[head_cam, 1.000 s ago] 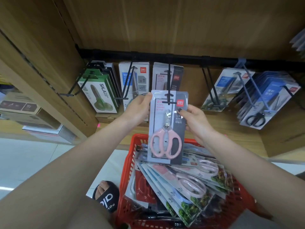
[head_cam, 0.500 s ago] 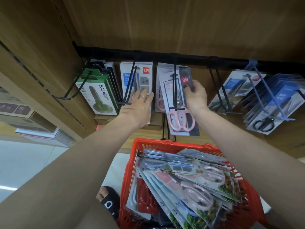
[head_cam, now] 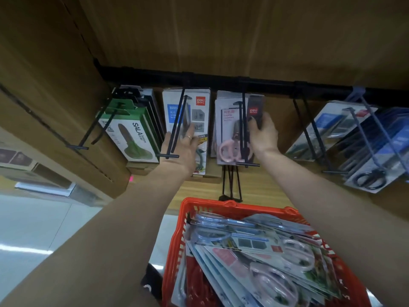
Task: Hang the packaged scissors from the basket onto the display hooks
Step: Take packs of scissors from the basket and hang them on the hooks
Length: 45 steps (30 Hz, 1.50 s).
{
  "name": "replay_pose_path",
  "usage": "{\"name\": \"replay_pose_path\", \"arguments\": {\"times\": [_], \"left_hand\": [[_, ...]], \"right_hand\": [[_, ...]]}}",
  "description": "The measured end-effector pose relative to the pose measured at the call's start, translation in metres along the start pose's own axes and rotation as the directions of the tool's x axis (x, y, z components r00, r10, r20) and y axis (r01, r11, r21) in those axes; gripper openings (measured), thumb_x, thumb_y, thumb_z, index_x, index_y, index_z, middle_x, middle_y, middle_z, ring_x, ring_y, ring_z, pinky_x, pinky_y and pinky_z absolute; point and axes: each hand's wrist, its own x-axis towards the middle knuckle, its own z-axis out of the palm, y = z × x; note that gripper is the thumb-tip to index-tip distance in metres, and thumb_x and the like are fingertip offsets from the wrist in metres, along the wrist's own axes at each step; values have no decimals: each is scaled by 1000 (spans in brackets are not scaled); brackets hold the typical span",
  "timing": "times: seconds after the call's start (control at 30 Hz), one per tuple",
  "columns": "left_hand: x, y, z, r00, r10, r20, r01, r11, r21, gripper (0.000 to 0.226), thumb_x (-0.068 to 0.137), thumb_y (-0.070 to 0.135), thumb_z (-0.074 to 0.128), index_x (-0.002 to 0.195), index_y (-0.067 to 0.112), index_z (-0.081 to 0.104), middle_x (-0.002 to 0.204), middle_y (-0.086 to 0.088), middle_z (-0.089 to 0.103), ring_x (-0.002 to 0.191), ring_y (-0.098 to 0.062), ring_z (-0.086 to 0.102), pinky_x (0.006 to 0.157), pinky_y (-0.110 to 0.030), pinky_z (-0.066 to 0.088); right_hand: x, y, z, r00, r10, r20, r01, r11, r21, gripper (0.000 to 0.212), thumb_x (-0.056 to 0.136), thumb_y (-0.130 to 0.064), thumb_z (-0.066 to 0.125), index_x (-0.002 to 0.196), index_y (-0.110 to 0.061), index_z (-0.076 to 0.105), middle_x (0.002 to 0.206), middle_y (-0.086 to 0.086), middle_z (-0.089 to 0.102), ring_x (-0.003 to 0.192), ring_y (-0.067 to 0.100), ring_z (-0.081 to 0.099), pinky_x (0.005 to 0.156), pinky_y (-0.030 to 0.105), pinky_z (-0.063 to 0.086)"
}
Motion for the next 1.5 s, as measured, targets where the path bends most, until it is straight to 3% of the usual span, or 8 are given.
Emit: {"name": "replay_pose_path", "arguments": {"times": [0.23,0.37,0.47,0.6,0.73,0.83,1.23,1.5], "left_hand": [[-5,-2,-5,1000,-1,-3,1,997,-77,73,107,36,50,168,22,11,176,-5,-19,163,-31,-2,130,-54,15],[-13,0,-12,999,35,-5,-35,995,-97,70,109,30,47,167,12,11,176,-13,-15,163,-34,-1,132,-47,11],[-25,4,-18,998,69,-10,-70,981,-181,70,109,28,47,167,9,13,176,-16,-8,163,-34,6,130,-46,16],[-50,21,-24,990,141,-13,-139,953,-268,57,106,37,49,154,10,39,160,-18,36,143,-38,45,115,-49,42],[-80,49,-11,956,284,73,-242,906,-347,55,105,46,51,145,9,46,143,-17,51,129,-37,58,100,-48,52],[-103,73,6,893,417,167,-313,844,-437,59,103,49,57,147,13,44,145,-12,49,130,-33,55,102,-44,50],[-129,116,45,893,408,191,-402,913,-68,76,104,43,57,164,15,20,171,-16,26,156,-36,27,126,-51,26],[-135,129,47,893,423,155,-445,881,162,51,106,9,50,153,5,30,160,-27,36,140,-45,47,109,-55,47]], "right_hand": [[-3,-6,9,993,116,-12,-117,991,-63,28,108,-23,50,135,-16,50,124,9,68,114,28,67,95,38,54],[-15,-11,-3,982,188,28,-180,968,-173,47,106,-26,57,146,-12,38,130,13,64,94,22,67,70,26,49],[-41,-6,-26,984,138,110,-105,958,-265,55,105,-25,59,153,-13,34,138,13,60,109,23,63,79,23,47],[-88,14,-63,972,-6,235,93,927,-364,47,101,-21,63,144,-18,46,135,7,60,123,21,58,105,36,49],[-135,56,-100,940,-44,337,191,888,-417,24,99,-17,62,123,-18,60,102,-12,64,88,3,61,77,15,46],[-159,83,-111,885,56,461,201,849,-488,13,96,-10,60,107,-15,66,96,-3,68,90,17,66,81,34,56],[-177,107,-131,778,197,596,354,647,-675,52,99,-26,61,148,-17,48,139,14,59,129,33,55,100,38,47],[-181,110,-134,776,155,612,410,614,-674,41,102,-22,57,142,-14,53,135,13,60,124,33,57,99,40,50]]}}
